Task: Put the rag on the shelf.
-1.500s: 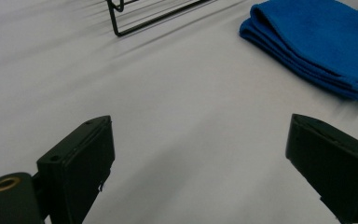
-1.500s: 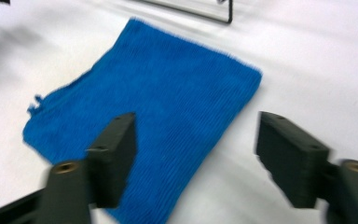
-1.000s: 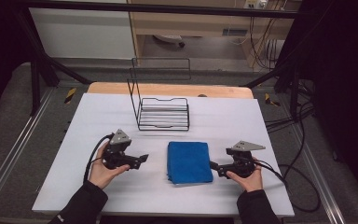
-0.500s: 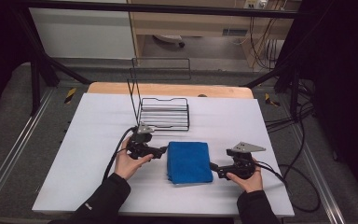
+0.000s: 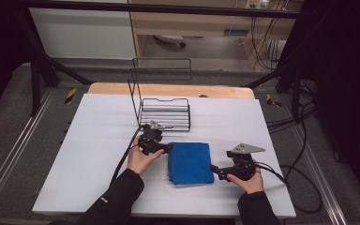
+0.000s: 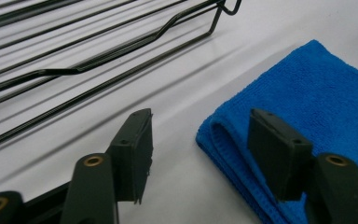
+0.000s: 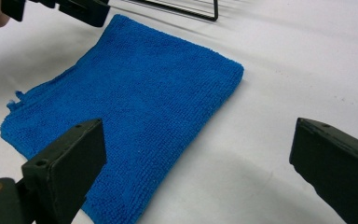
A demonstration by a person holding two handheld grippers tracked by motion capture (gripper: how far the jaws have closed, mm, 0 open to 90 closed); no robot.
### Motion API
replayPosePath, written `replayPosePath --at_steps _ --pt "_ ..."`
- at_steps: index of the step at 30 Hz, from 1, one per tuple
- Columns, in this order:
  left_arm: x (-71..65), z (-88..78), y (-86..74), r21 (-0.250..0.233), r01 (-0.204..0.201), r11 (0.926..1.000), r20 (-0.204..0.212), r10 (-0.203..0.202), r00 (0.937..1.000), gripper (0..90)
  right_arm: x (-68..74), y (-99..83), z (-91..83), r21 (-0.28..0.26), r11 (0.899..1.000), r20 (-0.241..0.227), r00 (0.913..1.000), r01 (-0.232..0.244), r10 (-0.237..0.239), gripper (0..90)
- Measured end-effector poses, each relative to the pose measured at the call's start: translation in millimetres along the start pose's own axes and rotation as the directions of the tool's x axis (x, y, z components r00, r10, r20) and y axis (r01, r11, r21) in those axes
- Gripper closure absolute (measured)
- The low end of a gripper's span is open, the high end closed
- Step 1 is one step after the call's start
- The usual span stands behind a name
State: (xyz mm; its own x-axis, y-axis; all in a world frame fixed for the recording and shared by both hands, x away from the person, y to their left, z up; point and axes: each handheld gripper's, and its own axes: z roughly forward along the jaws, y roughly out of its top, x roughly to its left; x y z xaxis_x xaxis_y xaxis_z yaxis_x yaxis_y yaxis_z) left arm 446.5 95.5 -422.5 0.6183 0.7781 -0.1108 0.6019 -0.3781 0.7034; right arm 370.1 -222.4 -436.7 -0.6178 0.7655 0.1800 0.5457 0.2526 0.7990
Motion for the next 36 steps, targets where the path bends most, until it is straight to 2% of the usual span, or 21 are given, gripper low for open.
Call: replayPosePath --at_steps 3,8,19,23,28,31,35,36 --pt "0.0 4.1 0.3 0.005 0.014 0.9999 0.018 -0.014 0.9997 46.1 0.2 -0.1 0.2 0.004 1.000 -0.003 1.0000 -0.001 0.001 4.9" --pt "-2.2 9.7 -0.3 0.025 0.007 0.9997 0.043 -0.008 0.9990 54.0 -0.2 -0.3 1.6 0.014 1.000 -0.007 1.0000 0.005 -0.005 5.1" --pt "-2.4 23.1 -4.2 0.070 0.010 0.9975 0.052 -0.013 0.9985 64.1 -1.2 1.6 0.6 0.007 1.000 -0.014 0.9999 -0.006 0.006 5.9" --pt "-3.2 24.5 -5.0 0.066 0.009 0.9978 0.052 -0.013 0.9986 65.3 -2.0 2.7 0.1 0.006 1.000 -0.015 0.9998 -0.013 0.013 6.0" --pt "-4.4 26.0 -6.6 0.057 0.022 0.9981 0.073 -0.026 0.9970 72.8 -3.6 5.6 1.6 -0.007 1.000 -0.006 0.9997 -0.023 0.023 5.0" --pt "-5.0 25.7 -7.2 0.060 0.015 0.9981 0.079 -0.019 0.9967 77.5 -5.6 7.7 2.8 -0.013 1.000 -0.003 0.9996 -0.027 0.027 4.1" --pt "-7.2 25.9 -8.6 0.049 0.014 0.9987 0.073 -0.018 0.9972 80.3 -6.8 10.6 5.5 -0.012 0.999 0.003 0.9995 -0.033 0.033 2.3" --pt "-7.9 26.0 -8.9 0.046 0.014 0.9988 0.071 -0.017 0.9973 81.1 -7.3 14.1 8.1 -0.002 1.000 0.015 0.9997 -0.021 0.021 1.8"
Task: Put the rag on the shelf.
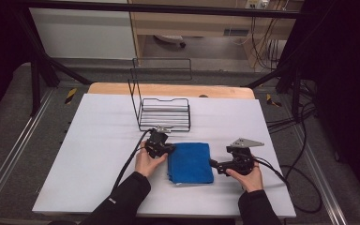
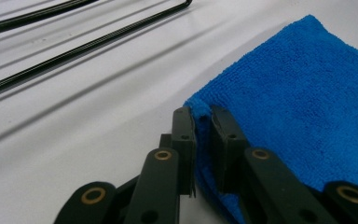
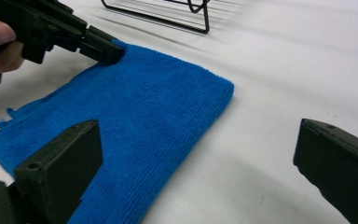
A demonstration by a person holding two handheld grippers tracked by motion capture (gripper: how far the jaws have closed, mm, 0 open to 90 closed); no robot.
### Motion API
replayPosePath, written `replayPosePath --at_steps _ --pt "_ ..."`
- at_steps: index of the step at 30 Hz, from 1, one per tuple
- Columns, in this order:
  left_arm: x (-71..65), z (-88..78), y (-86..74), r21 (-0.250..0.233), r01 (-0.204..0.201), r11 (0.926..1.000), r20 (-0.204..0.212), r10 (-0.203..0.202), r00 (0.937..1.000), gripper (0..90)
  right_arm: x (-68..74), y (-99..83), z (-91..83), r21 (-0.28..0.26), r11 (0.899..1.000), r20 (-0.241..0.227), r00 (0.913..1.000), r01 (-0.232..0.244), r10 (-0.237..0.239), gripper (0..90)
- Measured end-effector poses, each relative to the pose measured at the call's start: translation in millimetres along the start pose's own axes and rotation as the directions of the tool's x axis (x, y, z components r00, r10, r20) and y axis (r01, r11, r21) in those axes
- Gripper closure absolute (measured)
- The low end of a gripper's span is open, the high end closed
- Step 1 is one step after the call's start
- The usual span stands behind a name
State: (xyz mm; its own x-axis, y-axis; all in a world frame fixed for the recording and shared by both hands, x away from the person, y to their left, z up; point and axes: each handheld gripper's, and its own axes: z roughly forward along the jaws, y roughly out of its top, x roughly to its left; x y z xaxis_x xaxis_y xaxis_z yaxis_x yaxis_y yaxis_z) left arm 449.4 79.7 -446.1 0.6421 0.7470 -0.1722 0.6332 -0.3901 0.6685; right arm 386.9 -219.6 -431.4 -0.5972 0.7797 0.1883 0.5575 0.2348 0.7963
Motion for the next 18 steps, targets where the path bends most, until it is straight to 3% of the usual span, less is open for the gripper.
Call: replayPosePath --at_steps 3,7,10,13,18 --pt "-0.9 0.3 -1.0 -0.004 -0.008 1.0000 -0.006 0.008 1.0000 81.8 -1.1 5.6 6.4 0.005 1.000 0.025 0.9997 -0.007 0.007 2.5" --pt "-1.1 0.8 -1.3 -0.006 -0.012 0.9999 -0.008 0.012 0.9999 82.0 -2.4 10.5 14.0 0.001 1.000 0.016 0.9998 -0.007 0.007 8.0" --pt "-0.2 1.3 -1.5 -0.010 -0.008 0.9999 -0.003 0.008 1.0000 82.2 -7.7 20.3 26.6 -0.011 0.999 0.008 0.9986 -0.052 0.052 14.2" --pt "0.3 1.4 -1.5 -0.010 -0.007 0.9999 -0.001 0.007 1.0000 82.3 -11.1 25.3 33.8 -0.001 0.999 0.013 0.9985 -0.052 0.052 18.2" --pt "0.5 1.5 -2.3 -0.017 -0.010 0.9998 0.002 0.010 0.9999 82.3 -16.1 28.1 53.6 0.049 0.997 0.041 0.9978 -0.055 0.053 36.2"
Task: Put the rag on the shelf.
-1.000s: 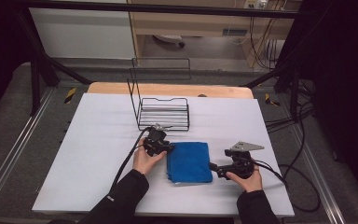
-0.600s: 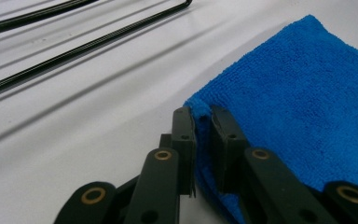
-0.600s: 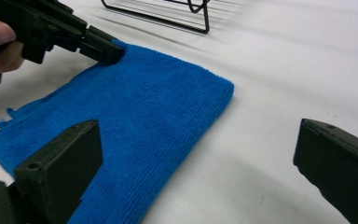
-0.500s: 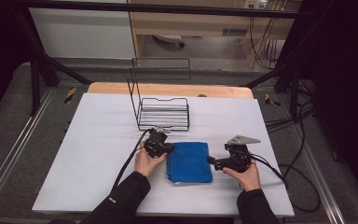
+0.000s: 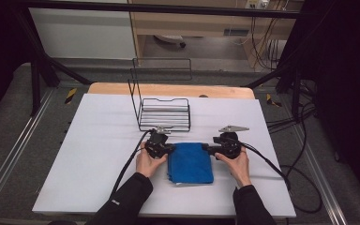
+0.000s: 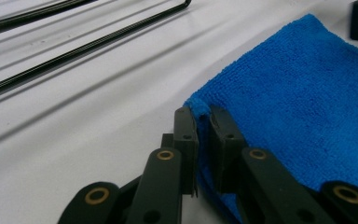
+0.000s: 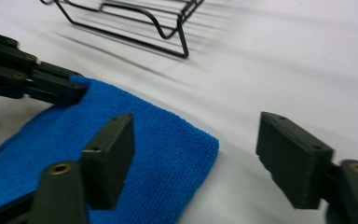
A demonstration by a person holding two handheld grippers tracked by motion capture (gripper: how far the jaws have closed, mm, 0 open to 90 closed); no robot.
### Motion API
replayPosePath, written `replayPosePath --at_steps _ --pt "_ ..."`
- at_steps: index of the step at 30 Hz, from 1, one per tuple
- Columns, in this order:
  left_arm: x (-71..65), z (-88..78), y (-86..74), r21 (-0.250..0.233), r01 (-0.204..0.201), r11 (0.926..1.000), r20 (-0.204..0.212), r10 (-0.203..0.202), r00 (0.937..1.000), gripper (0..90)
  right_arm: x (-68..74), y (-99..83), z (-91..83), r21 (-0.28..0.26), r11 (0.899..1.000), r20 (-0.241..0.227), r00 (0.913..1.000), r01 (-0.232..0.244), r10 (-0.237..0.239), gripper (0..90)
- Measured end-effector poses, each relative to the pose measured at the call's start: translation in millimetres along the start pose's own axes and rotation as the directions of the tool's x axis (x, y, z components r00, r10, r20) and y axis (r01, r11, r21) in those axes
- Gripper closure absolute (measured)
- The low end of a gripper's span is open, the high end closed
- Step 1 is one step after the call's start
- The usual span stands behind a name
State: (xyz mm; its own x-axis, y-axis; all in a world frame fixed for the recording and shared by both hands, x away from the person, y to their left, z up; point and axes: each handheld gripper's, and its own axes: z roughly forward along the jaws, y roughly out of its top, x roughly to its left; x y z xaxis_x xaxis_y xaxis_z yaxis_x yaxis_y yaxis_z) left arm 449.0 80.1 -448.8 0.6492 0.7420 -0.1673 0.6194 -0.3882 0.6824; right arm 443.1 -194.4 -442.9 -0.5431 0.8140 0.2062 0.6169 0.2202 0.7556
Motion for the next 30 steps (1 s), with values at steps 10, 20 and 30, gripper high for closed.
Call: replayPosePath --at_steps 10,20,30 --pt "-0.3 -0.2 -0.1 0.002 -0.011 0.9999 -0.003 0.011 0.9999 82.3 -2.0 -4.6 10.8 0.062 0.998 0.018 0.9998 0.010 -0.011 57.4" --pt "-0.3 -0.3 -0.3 0.001 -0.030 0.9995 -0.001 0.030 0.9995 82.4 -2.0 -4.0 13.0 0.072 0.997 -0.033 0.9990 -0.029 0.031 83.5" --pt "4.7 -3.0 -1.9 -0.020 -0.002 0.9998 0.035 0.002 0.9994 84.0 -0.9 -0.8 4.5 0.056 0.997 -0.053 0.9974 -0.047 0.050 86.1"
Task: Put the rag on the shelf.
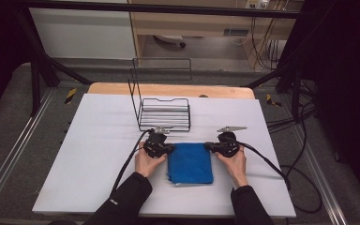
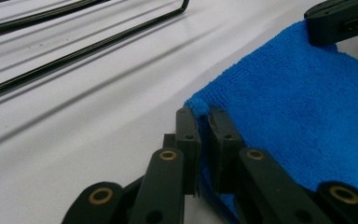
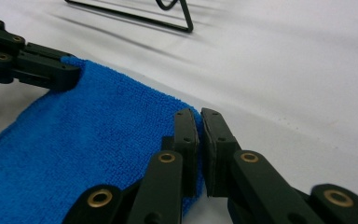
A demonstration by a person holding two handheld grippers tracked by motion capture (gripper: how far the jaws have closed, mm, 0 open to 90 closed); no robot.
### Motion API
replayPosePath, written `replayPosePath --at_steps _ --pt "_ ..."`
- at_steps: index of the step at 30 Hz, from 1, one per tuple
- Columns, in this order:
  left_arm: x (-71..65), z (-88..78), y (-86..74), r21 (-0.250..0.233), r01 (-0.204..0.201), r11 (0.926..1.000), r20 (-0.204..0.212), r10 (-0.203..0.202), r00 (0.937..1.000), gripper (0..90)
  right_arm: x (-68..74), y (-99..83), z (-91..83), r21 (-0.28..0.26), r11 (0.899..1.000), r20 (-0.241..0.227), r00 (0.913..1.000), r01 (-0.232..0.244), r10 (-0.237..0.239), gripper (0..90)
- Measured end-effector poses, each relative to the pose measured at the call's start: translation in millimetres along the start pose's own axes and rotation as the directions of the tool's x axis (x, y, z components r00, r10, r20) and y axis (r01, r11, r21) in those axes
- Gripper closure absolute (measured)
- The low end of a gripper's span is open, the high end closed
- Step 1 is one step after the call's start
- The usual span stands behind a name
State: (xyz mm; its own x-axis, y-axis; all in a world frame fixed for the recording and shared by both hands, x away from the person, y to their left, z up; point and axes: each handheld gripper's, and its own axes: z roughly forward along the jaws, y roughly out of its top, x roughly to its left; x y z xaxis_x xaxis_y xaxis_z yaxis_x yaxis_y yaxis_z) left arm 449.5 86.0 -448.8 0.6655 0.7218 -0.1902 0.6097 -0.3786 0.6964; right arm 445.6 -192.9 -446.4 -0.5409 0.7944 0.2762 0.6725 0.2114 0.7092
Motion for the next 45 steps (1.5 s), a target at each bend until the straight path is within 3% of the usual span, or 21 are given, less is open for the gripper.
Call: replayPosePath --at_steps 11,17,25,32,45 --pt "-4.5 -20.1 0.3 -0.084 -0.005 0.9965 0.029 0.007 0.9996 84.2 7.8 2.8 -22.3 -0.088 0.996 -0.037 0.9992 0.013 -0.016 86.2" --pt "-11.8 -32.7 2.5 -0.119 -0.036 0.9923 0.024 0.039 0.9989 84.1 10.7 4.0 -30.5 -0.117 0.992 -0.035 0.9986 0.034 -0.038 86.2" --pt "-13.6 -43.0 3.6 -0.139 -0.047 0.9892 0.010 0.048 0.9988 84.1 19.7 8.5 -37.8 -0.148 0.987 -0.036 0.9968 0.066 -0.072 86.2" --pt "-19.2 -52.7 6.9 -0.177 -0.059 0.9825 0.005 0.061 0.9982 84.1 21.2 10.6 -46.0 -0.186 0.981 -0.045 0.9964 0.062 -0.072 86.2" --pt "-30.6 -74.0 15.5 -0.258 -0.084 0.9626 0.001 0.087 0.9962 84.1 33.0 20.6 -70.7 -0.270 0.955 -0.017 0.9907 0.125 -0.135 86.3"
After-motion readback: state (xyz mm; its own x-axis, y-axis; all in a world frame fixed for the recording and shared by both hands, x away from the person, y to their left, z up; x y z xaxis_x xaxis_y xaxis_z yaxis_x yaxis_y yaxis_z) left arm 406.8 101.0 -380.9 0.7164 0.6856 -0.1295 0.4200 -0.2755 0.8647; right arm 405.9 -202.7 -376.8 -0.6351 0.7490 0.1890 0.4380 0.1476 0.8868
